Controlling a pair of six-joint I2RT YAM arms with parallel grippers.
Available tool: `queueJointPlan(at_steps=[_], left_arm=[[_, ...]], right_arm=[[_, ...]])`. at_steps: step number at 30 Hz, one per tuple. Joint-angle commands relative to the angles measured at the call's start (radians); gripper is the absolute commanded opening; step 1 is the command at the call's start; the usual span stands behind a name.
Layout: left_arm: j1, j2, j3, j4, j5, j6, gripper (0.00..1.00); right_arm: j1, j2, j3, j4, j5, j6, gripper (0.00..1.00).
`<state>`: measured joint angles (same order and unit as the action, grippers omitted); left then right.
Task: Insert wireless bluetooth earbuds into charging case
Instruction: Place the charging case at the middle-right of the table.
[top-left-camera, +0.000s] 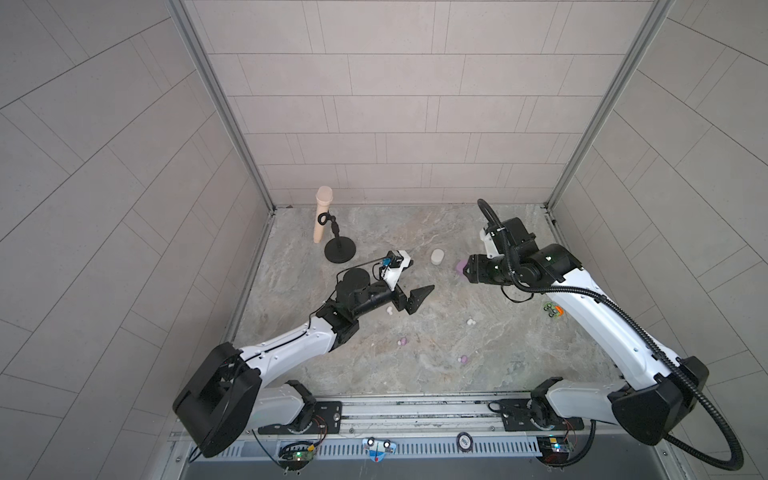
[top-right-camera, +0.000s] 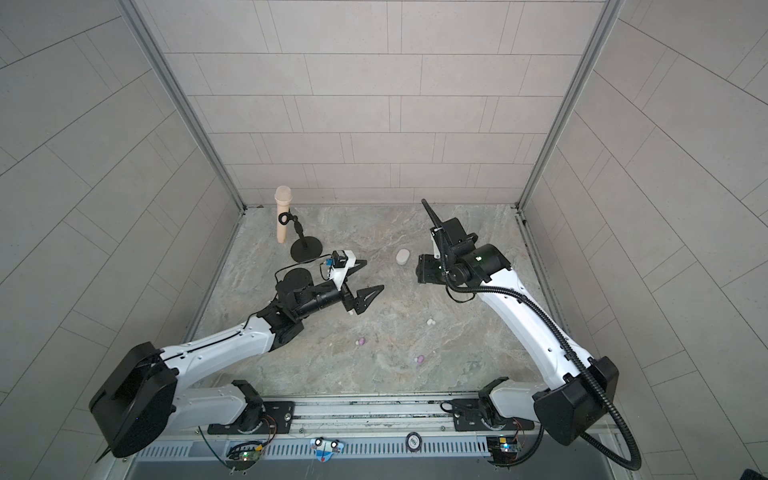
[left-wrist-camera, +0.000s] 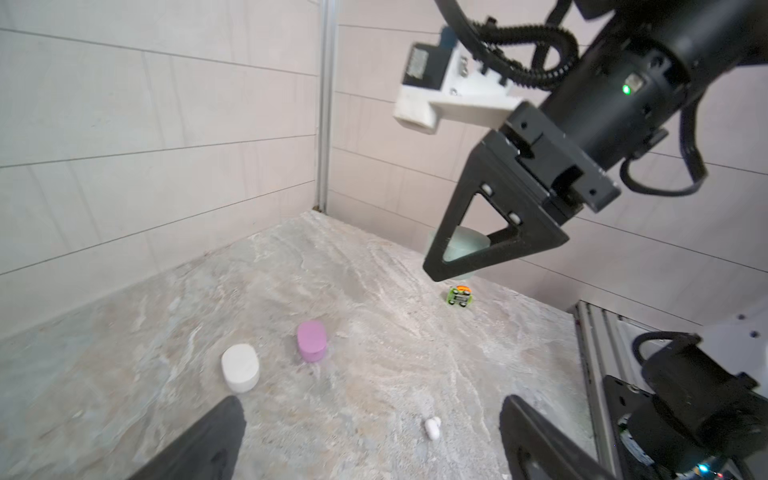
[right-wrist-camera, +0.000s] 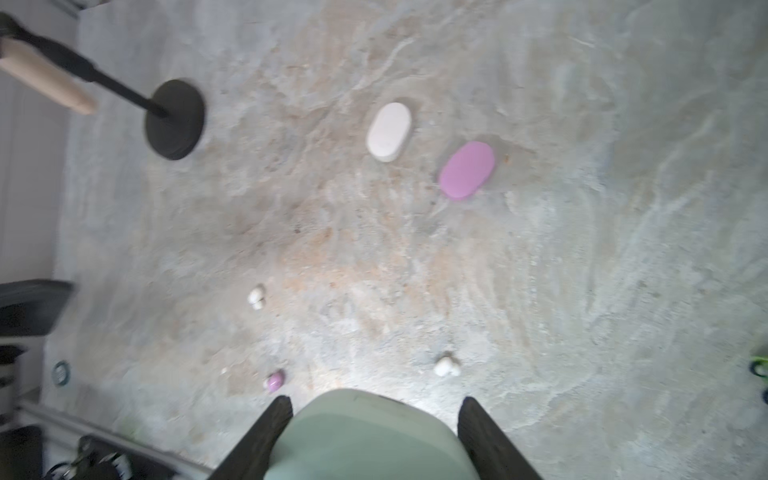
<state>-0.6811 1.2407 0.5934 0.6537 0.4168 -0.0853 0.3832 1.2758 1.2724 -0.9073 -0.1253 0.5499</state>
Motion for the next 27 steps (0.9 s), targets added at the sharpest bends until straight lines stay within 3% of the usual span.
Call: queueJointPlan(at_steps=[1, 7, 11, 20, 27], left_arm=[[0.000, -0.048, -0.021, -0.109, -0.170, 0.000, 1.00], [0.000, -0.106, -0.044, -0.195, -0.286, -0.004, 1.00], [0.002, -0.122, -0.063, -0.188, -0.315, -0.017, 1.00], [0.003, -0.129, -0.063, -0.190, -0.345, -0.009, 1.00], [0.006, -0.127, -0.069, -0.179, -0.361, -0.018, 1.00]], right_arm=[[-0.085, -0.009, -0.105, 0.050, 0.126, -0.052, 0.49], [-0.294, 0.076, -0.276, 0.150, 0.134, -0.040, 0.49], [-0.363, 0.165, -0.350, 0.257, 0.124, -0.041, 0.48], [-0.393, 0.274, -0.379, 0.307, 0.161, -0.033, 0.48], [-0.400, 0.307, -0.400, 0.309, 0.141, -0.034, 0.57]])
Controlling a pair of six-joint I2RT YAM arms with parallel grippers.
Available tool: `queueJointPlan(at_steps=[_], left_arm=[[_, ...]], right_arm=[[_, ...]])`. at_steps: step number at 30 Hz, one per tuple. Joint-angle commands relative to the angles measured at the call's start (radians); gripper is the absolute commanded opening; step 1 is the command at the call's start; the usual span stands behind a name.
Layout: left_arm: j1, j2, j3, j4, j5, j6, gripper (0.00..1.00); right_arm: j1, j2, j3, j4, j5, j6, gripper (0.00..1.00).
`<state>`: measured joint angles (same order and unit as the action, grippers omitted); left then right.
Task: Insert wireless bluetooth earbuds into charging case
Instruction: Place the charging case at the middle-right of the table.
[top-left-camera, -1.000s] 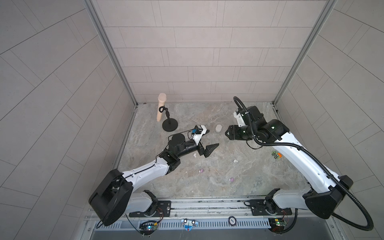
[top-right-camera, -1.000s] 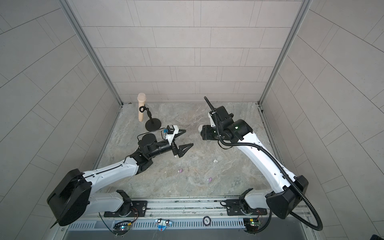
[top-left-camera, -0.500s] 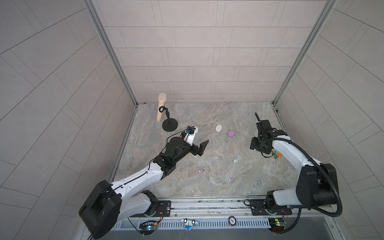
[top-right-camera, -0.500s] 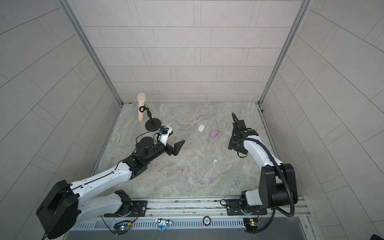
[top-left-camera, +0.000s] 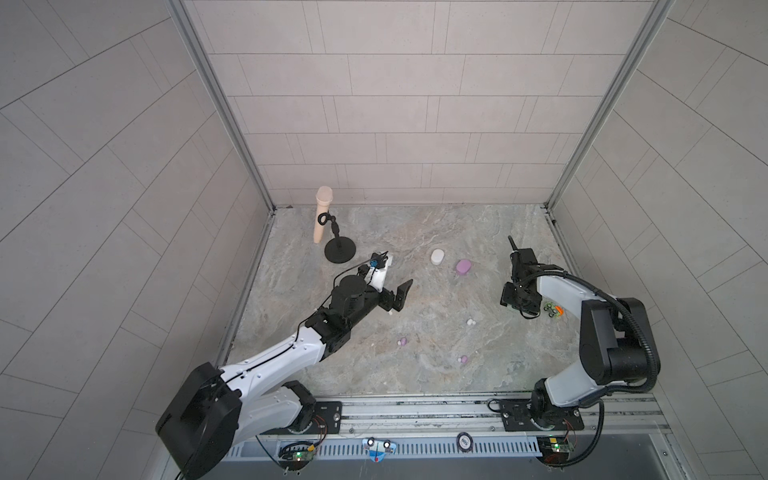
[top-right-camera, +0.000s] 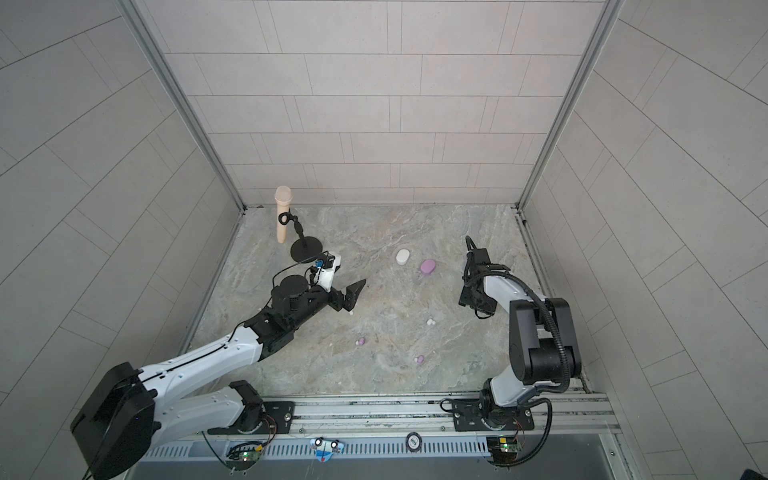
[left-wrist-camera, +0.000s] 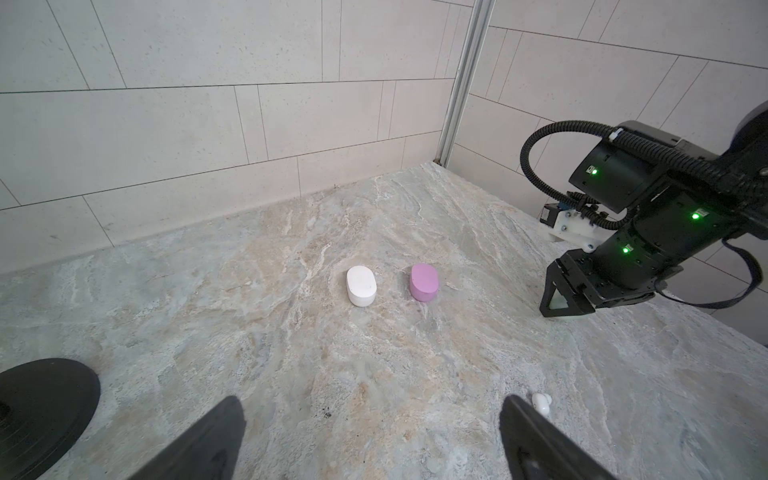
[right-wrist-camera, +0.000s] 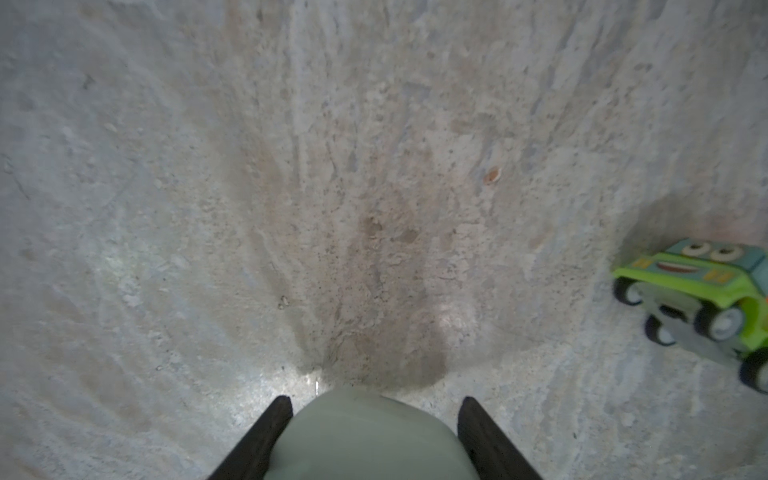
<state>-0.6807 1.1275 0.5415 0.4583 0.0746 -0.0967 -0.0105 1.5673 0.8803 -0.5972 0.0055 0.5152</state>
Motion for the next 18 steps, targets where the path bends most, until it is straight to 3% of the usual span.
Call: queueJointPlan(at_steps=[1, 8, 18], left_arm=[[0.006, -0.012, -0.019, 0.019, -0.021, -0.010, 1.00], [0.007, -0.015, -0.014, 0.010, -0.035, -0.012, 1.00], [0.011, -0.016, -0.009, 0.005, -0.028, -0.029, 1.00]], right_arm=[[-0.006, 0.016, -0.012, -0.002, 0.011, 0.002, 0.61], [-0.011, 0.004, -0.002, -0.039, 0.008, 0.001, 0.80], [0.012, -0.126, 0.142, -0.215, 0.015, -0.038, 0.83]])
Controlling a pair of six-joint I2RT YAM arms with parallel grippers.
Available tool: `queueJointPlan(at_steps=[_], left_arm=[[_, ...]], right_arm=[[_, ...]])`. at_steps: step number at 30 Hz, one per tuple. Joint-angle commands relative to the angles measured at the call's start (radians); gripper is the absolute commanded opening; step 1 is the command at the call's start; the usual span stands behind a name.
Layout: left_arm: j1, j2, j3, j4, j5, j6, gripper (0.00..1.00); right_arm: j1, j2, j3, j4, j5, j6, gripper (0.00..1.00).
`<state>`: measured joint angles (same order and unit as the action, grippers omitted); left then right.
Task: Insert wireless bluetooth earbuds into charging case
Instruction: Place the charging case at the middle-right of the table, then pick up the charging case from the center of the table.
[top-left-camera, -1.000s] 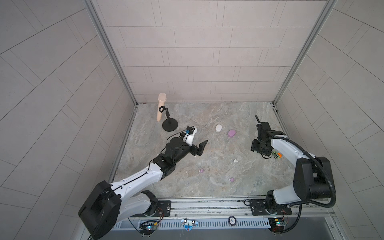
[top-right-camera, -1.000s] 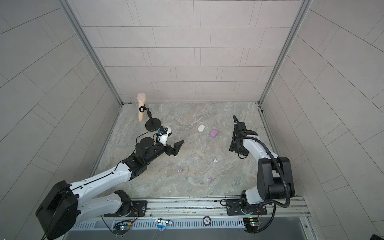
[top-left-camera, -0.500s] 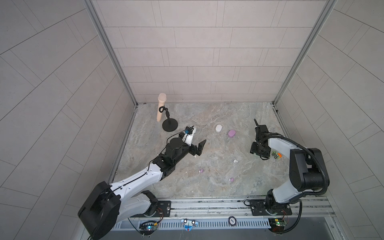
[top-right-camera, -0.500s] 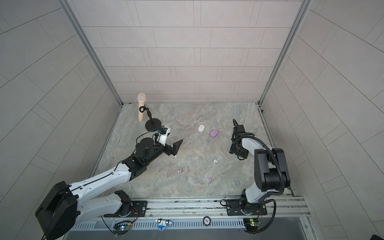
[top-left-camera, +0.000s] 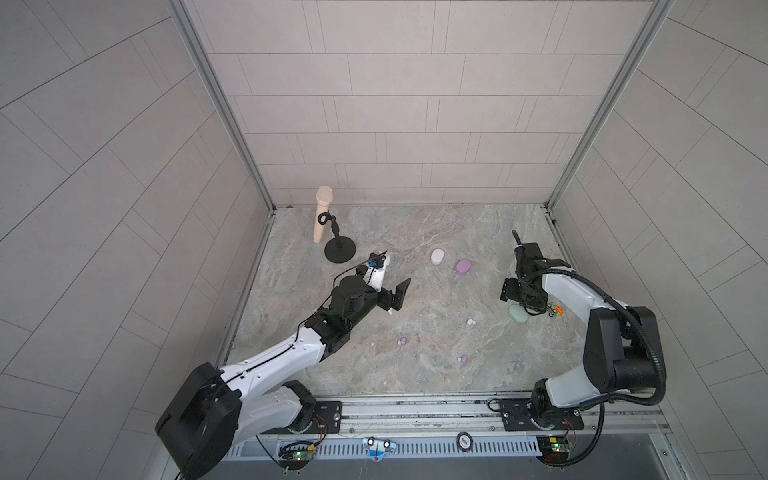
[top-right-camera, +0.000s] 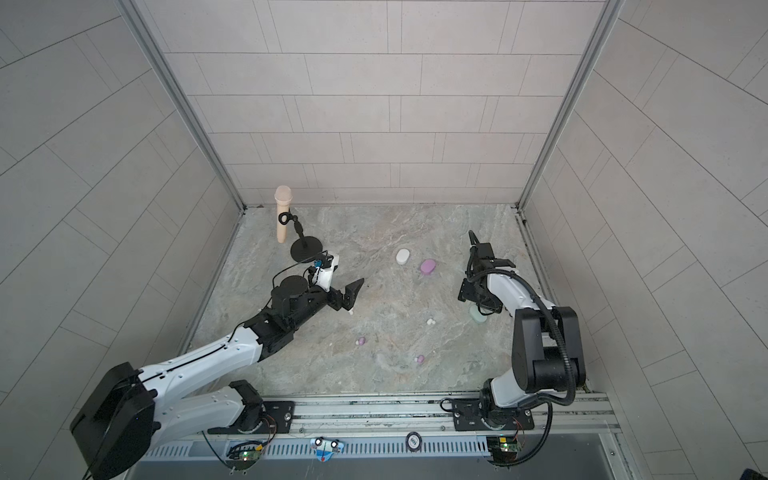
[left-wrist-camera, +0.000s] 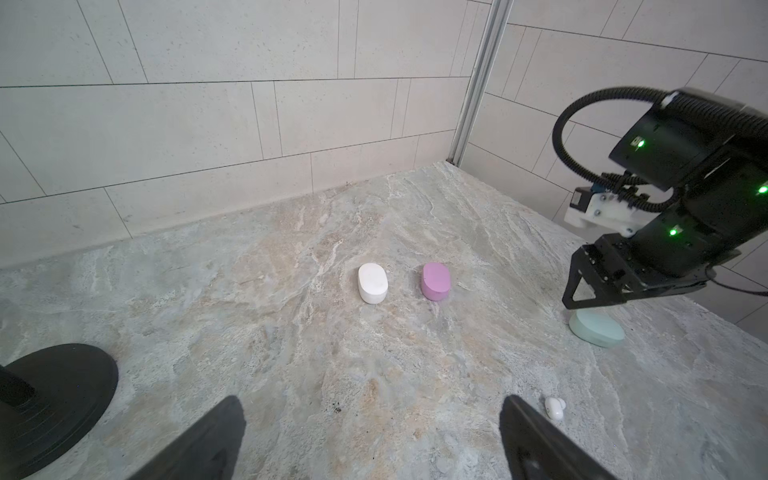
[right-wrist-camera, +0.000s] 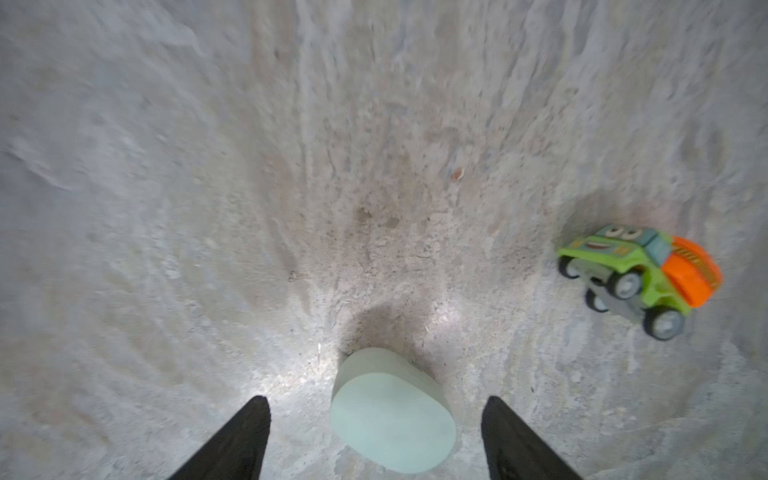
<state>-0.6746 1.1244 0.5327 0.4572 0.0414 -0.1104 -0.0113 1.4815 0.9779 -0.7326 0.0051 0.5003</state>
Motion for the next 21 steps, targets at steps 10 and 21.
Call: queueJointPlan(at_steps=[10, 21], left_arm=[[0.004, 0.072, 0.044, 0.018, 0.094, -0.034, 1.00], [0.006, 0.115, 0.061, 0.013, 0.146, -0.035, 1.00]], right_arm=[[0.116, 0.173, 0.269, 0.048, -0.115, -0.134, 0.79], [0.142, 0.551, 0.655, 0.059, -0.267, -0.201, 0.75]])
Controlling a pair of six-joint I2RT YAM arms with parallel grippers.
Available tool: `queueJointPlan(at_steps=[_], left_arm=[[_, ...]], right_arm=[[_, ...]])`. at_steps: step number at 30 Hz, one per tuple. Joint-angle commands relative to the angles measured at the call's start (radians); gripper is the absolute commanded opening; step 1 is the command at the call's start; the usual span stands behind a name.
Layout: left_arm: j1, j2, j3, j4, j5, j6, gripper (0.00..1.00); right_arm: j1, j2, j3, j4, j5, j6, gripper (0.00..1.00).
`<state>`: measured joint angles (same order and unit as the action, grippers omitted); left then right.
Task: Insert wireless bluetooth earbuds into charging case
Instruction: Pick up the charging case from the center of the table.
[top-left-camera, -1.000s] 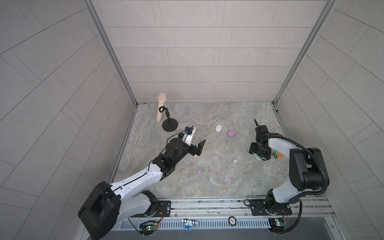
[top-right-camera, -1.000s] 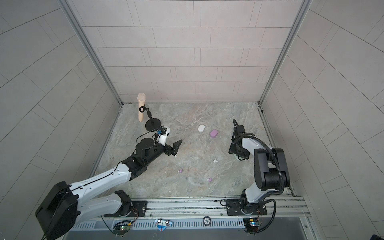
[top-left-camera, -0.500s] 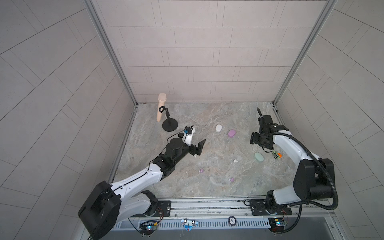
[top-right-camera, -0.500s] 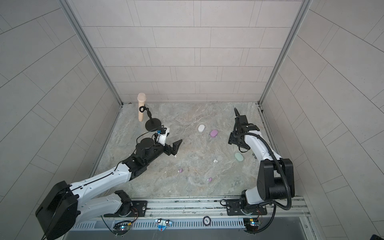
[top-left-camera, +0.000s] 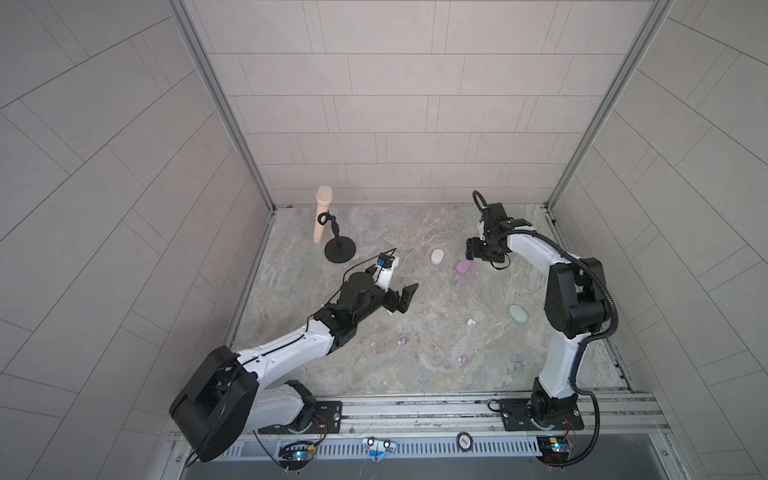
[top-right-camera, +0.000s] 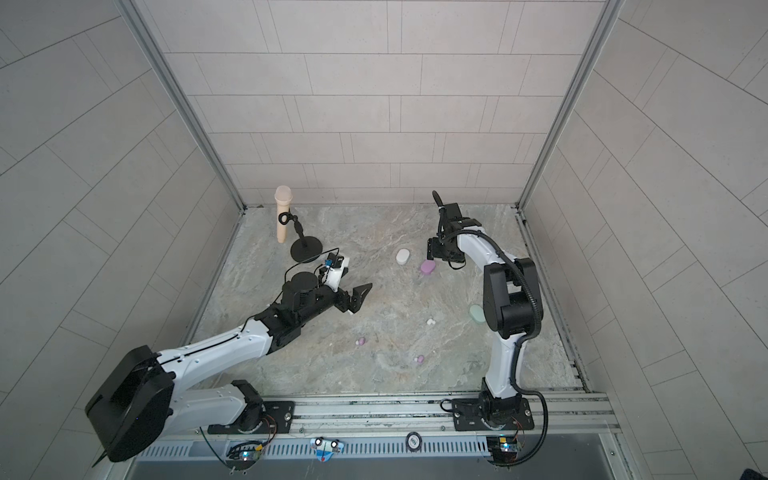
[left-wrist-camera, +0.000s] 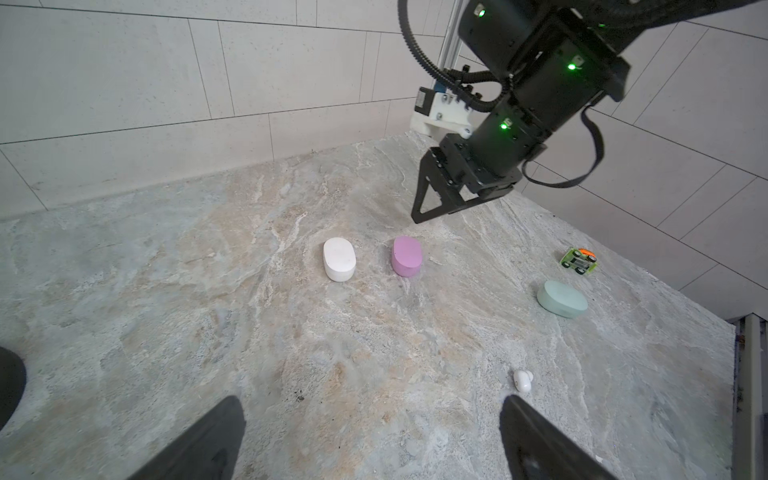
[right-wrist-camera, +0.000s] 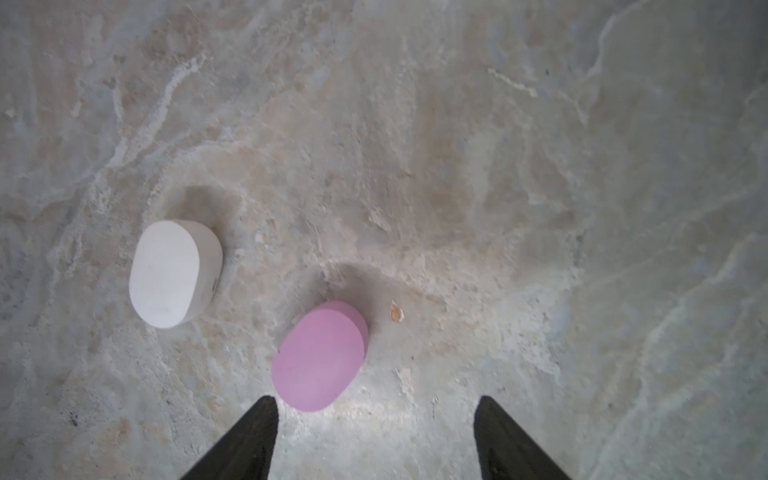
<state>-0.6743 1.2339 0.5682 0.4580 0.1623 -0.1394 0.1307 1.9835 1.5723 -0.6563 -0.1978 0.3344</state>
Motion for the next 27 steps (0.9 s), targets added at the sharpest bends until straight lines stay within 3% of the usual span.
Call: queueJointPlan(at_steps=[1, 11, 27], left_arm=[[0.005, 0.007, 0.023, 0.013, 0.025, -0.008, 1.00], [0.013, 0.010, 0.023, 0.016, 0.020, -0.008, 1.00], [0.016, 0.007, 0.015, 0.027, 0.023, -0.019, 1.00]], right_arm=[[0.002, 0.078, 0.087, -0.022, -0.075, -0.031, 0.74], [0.053, 0.196, 0.170, -0.056, -0.149, -0.016, 0.68], [0.121, 0.077, 0.029, -0.111, -0.040, 0.001, 0.69]])
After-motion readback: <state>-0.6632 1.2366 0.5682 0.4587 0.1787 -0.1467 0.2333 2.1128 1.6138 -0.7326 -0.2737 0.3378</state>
